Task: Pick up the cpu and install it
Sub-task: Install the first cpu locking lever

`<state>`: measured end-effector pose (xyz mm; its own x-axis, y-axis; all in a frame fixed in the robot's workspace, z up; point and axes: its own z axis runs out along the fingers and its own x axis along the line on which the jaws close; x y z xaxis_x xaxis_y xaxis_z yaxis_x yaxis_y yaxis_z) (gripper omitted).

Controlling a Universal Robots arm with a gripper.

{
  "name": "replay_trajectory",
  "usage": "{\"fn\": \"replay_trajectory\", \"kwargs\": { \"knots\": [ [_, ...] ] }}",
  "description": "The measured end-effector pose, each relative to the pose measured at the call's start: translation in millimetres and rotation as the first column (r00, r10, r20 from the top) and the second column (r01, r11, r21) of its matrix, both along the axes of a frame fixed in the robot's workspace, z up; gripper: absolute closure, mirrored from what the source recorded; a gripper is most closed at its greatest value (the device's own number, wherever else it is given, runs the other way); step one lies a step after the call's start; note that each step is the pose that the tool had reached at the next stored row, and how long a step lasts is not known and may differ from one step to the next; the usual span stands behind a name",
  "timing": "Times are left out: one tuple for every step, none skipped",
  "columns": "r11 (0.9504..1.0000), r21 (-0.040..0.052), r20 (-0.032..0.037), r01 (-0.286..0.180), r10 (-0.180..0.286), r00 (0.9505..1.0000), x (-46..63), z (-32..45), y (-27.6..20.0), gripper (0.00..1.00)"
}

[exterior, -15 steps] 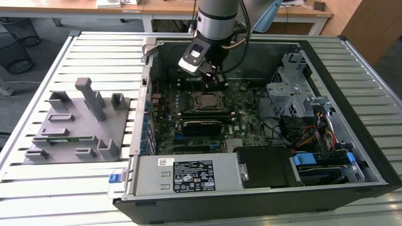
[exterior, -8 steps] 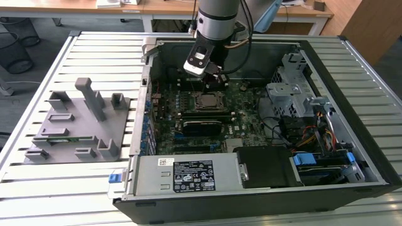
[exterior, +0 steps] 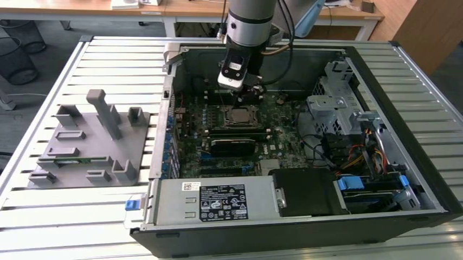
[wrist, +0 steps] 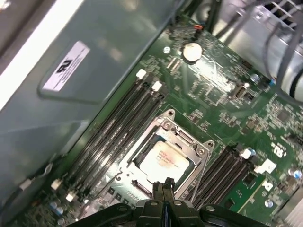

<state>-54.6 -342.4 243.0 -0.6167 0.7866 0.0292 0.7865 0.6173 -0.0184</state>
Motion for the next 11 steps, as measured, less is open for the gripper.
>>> {"fn": "replay_trajectory", "kwargs": {
  "knots": [
    [0.9998,-0.0001,0.0,-0.019,0.019,0.9998,0.0,-0.1,0.0,0.89],
    [0.9994,-0.0001,0.0,-0.036,0.036,0.9994,0.0,-0.1,0.0,0.89],
    [0.9985,0.0,0.0,-0.054,0.054,0.9985,0.0,-0.2,0.0,0.89],
    [0.9974,0.0,0.0,-0.072,0.072,0.9974,0.0,-0.3,0.0,0.89],
    [0.996,0.0,0.0,-0.09,0.09,0.996,0.0,-0.3,0.0,0.89],
    [0.9942,0.0,0.0,-0.108,0.108,0.9942,0.0,-0.3,0.0,0.89],
    [0.9921,0.0,0.0,-0.126,0.126,0.9921,0.0,-0.4,0.0,0.89],
    [0.9894,0.0,0.0,-0.145,0.145,0.9894,0.0,-0.5,0.0,0.89],
    [0.9867,0.0,0.0,-0.163,0.163,0.9867,0.0,-0.5,0.0,0.89],
    [0.9836,0.0,0.0,-0.181,0.181,0.9836,0.0,-0.5,0.0,0.89],
    [0.9801,0.0,0.0,-0.199,0.199,0.9801,0.0,-0.6,0.0,0.89]
  ]
}}
